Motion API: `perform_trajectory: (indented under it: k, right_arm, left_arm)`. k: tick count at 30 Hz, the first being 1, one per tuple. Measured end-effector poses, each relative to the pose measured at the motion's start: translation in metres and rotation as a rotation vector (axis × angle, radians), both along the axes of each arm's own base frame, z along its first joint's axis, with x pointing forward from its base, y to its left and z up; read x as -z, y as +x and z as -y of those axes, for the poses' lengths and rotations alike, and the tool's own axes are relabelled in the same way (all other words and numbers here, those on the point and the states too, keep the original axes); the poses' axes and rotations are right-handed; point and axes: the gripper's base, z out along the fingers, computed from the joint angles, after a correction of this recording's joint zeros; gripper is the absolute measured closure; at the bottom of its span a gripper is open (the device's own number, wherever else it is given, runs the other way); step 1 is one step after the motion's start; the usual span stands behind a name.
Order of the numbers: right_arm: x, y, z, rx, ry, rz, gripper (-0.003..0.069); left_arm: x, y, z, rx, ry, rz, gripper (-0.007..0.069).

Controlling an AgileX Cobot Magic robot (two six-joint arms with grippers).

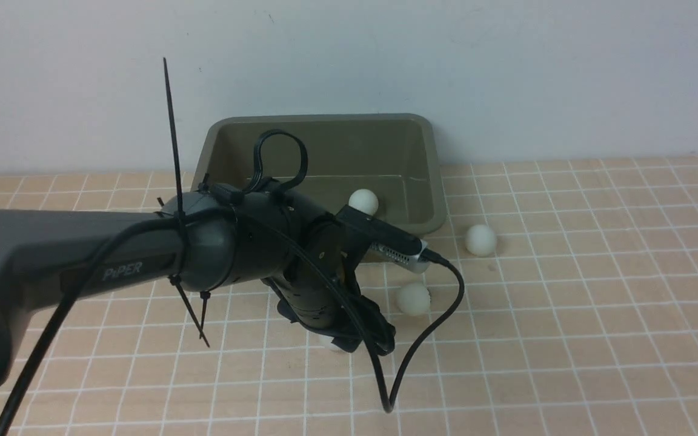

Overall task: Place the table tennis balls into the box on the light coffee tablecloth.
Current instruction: 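Reach for and grasp a ping pong ball on the table beside the basket, then drop the ball into the bin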

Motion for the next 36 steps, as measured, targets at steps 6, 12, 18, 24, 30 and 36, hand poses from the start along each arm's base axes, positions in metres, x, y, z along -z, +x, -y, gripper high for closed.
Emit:
perform_trajectory:
  k: [6, 12, 18, 24, 30, 36]
  right_arm:
    - [0.0, 0.0, 0.0, 0.0, 0.0, 0.0, 0.022]
    - [0.0, 0.0, 0.0, 0.0, 0.0, 0.0, 0.022]
    - [0.0, 0.0, 0.0, 0.0, 0.0, 0.0, 0.022]
    - [0.0, 0.0, 0.0, 0.0, 0.001, 0.0, 0.022]
    - [0.0, 0.0, 0.0, 0.0, 0.002, 0.0, 0.022]
    - [-0.002, 0.001, 0.0, 0.005, 0.004, 0.019, 0.022]
  left_arm:
    - [-0.001, 0.002, -0.002, 0.027, 0.03, 0.025, 0.0351]
    - [-0.054, 0.005, 0.001, 0.044, -0.026, 0.109, 0.0351]
    - [-0.132, 0.012, -0.01, 0.066, -0.128, 0.303, 0.0351]
    - [-0.134, 0.053, -0.048, -0.023, -0.13, 0.411, 0.0351]
    - [-0.106, 0.081, -0.077, 0.018, -0.013, 0.393, 0.034]
    - [-0.111, 0.082, -0.072, 0.07, -0.008, 0.426, 0.0195]
